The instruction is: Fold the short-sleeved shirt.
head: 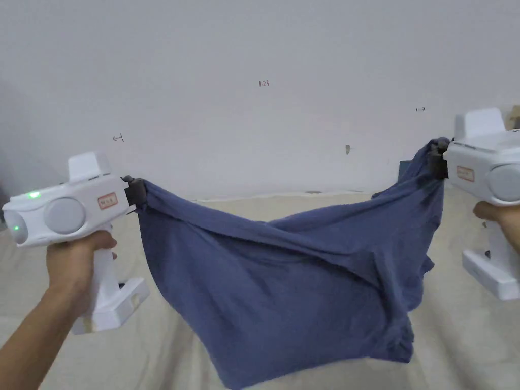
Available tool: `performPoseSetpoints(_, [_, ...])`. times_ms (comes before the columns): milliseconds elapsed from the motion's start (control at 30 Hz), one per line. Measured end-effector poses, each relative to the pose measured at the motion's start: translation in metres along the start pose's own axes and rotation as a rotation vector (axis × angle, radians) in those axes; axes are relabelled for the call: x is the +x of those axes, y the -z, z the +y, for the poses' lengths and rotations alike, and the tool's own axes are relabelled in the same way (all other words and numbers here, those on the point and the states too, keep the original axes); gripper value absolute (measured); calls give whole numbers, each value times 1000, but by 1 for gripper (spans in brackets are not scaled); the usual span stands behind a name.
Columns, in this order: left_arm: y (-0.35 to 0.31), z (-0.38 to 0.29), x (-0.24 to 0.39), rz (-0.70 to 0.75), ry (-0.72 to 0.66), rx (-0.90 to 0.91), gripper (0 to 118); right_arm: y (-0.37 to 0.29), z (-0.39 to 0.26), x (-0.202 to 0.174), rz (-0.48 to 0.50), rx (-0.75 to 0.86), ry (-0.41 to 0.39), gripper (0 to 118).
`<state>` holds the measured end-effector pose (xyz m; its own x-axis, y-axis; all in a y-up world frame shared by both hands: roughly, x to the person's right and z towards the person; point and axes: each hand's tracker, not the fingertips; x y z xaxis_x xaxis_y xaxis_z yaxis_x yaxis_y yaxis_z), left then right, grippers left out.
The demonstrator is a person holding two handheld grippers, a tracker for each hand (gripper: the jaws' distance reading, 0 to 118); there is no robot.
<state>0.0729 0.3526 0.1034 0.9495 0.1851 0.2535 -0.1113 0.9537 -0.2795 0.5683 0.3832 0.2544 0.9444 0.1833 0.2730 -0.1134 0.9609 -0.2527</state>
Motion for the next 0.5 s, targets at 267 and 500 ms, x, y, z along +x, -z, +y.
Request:
performPoseSetpoints(267, [48,68,0,152,103,107,3,25,40,5,-62,138,66,11])
performPoseSetpoints(500, [85,30,-13,199,116,64,3,66,-9,-5,-32,60,144,11])
